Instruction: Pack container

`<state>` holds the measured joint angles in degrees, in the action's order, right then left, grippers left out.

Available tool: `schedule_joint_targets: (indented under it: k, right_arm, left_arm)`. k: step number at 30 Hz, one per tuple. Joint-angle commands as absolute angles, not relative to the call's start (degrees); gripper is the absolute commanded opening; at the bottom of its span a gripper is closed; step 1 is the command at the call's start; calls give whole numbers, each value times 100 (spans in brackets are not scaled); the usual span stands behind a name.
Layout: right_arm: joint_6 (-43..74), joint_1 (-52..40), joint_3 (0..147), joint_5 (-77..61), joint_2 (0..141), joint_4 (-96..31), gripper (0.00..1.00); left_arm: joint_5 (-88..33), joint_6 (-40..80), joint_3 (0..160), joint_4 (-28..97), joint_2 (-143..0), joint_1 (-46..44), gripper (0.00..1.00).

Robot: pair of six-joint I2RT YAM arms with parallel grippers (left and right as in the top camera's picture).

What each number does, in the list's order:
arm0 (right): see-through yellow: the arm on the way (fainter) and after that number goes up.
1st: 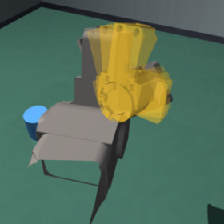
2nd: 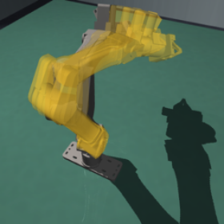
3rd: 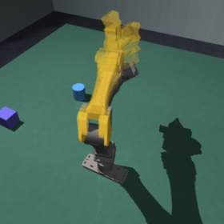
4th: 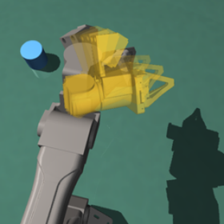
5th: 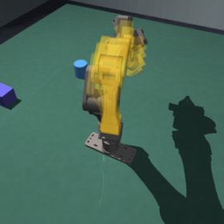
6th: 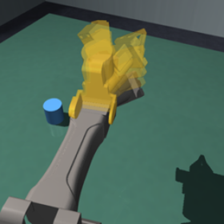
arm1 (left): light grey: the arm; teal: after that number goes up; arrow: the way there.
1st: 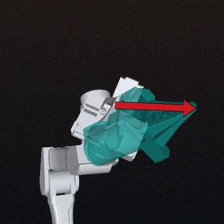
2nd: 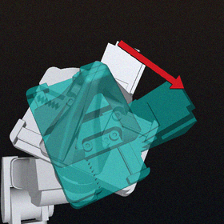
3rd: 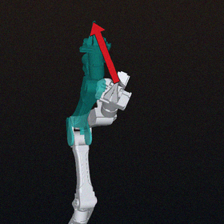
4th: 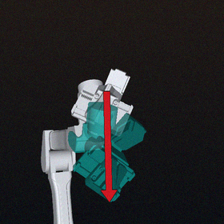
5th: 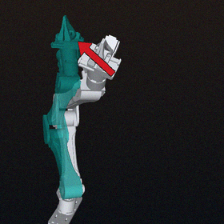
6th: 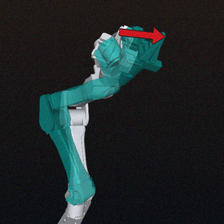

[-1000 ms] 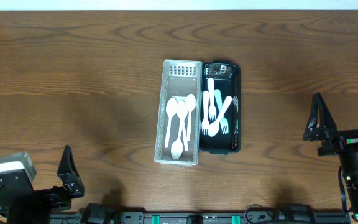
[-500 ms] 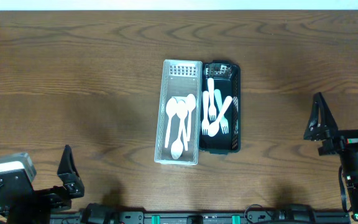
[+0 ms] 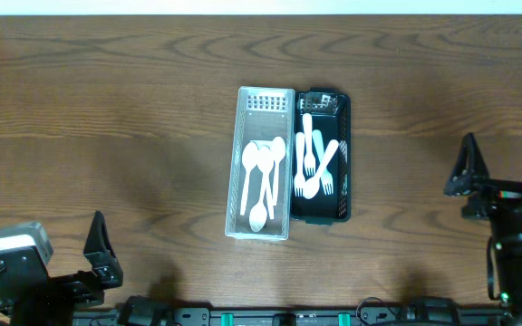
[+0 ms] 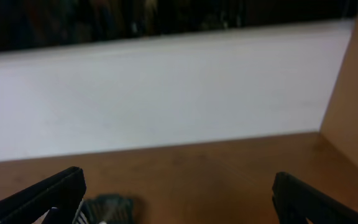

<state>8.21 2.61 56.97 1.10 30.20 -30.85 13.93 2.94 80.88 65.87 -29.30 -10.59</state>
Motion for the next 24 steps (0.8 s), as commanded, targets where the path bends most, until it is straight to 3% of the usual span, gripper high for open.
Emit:
schedule_joint_targets:
  k: [1,11,24]
  right_arm:
    - [762,294,4960,423,2880,-3055,99]
    - [762,294,2270,451,1406,-2265,99]
    - [764,294,858,447,30,-2246,99]
  left_arm:
    - [1463,261,8119,6600,-2943,-1041,98]
    - [1463,261,8119,6600,-2943,-1041,98]
    - [1463,261,8119,6600,-2943,-1041,98]
